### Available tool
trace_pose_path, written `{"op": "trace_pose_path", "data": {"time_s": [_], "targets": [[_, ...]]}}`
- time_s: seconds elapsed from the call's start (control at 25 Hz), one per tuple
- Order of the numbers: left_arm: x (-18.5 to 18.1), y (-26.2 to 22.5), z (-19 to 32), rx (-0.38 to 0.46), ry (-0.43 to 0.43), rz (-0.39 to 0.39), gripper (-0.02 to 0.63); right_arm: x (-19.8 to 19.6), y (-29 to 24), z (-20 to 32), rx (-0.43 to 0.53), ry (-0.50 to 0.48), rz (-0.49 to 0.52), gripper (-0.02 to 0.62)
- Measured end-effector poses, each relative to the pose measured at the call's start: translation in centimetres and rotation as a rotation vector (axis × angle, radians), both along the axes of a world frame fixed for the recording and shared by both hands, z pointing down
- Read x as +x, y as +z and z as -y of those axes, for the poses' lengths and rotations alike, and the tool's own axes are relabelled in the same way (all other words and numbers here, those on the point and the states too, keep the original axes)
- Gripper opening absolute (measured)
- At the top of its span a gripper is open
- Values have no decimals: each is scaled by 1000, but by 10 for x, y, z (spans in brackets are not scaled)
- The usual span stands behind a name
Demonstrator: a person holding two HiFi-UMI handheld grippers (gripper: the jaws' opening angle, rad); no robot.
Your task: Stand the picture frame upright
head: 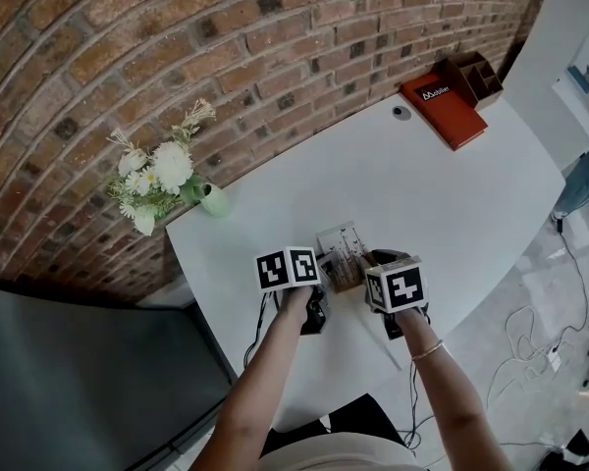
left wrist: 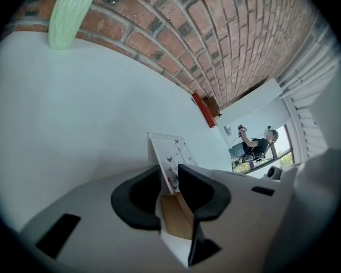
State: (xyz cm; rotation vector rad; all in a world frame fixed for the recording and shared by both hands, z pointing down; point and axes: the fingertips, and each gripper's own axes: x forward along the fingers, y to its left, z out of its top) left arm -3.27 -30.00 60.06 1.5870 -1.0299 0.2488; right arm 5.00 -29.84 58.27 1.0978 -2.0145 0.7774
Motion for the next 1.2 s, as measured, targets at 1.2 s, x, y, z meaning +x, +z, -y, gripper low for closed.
{"op": "trace_pose_path", "data": {"time_s": [1.2], "targets": [[16,-60,-23,374,174,195,52,22,-26,-29,291,145,79,52]]}}
